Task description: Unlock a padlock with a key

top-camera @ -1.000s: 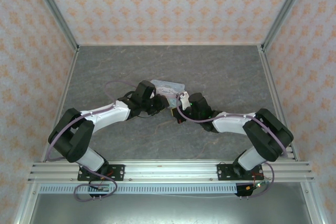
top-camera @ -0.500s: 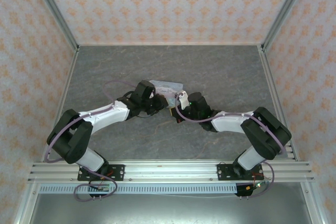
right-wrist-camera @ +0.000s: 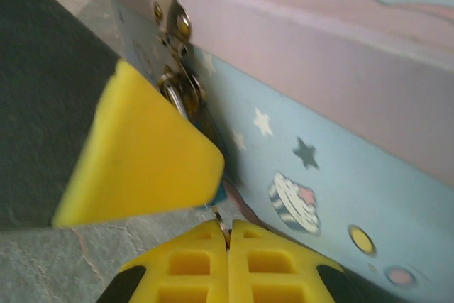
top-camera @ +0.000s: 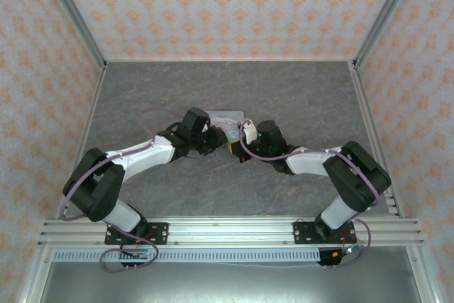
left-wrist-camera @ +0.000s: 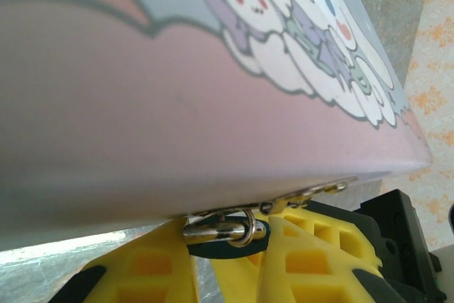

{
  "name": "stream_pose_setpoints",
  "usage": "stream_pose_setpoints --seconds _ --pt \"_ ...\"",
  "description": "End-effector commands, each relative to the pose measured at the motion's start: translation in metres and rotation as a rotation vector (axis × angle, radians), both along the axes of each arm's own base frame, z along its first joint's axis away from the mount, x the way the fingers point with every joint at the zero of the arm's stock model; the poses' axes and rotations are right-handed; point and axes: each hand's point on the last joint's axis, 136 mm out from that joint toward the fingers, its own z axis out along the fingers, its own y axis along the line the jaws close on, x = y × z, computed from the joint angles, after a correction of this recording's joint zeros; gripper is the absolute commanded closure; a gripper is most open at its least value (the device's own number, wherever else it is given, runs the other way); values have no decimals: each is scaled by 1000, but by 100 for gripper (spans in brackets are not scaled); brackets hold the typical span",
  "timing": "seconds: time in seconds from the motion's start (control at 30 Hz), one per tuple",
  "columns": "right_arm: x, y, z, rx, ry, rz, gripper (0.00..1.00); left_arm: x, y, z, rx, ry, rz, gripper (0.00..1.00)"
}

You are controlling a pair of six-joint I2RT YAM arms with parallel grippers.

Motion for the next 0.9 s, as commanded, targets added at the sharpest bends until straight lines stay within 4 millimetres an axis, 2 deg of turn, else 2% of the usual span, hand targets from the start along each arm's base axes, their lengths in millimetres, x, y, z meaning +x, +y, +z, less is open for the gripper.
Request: stream_pose_setpoints --seconds 0.0,0.33,0.4,0.67,0.87 --pt "24 22 66 166 -168 24 100 -16 -21 15 -64 14 -97 93" --pt "29 19 79 200 -183 12 100 -14 -25 3 -64 31 -98 93" --pt "28 18 72 194 -162 6 100 -13 -28 -2 -74 39 -98 93" --pt "20 7 21 206 -18 -75 100 -8 -33 -26 -78 70 -87 93" --pt "12 6 -5 218 44 -128 100 -10 -30 -45 -58 88 -70 91"
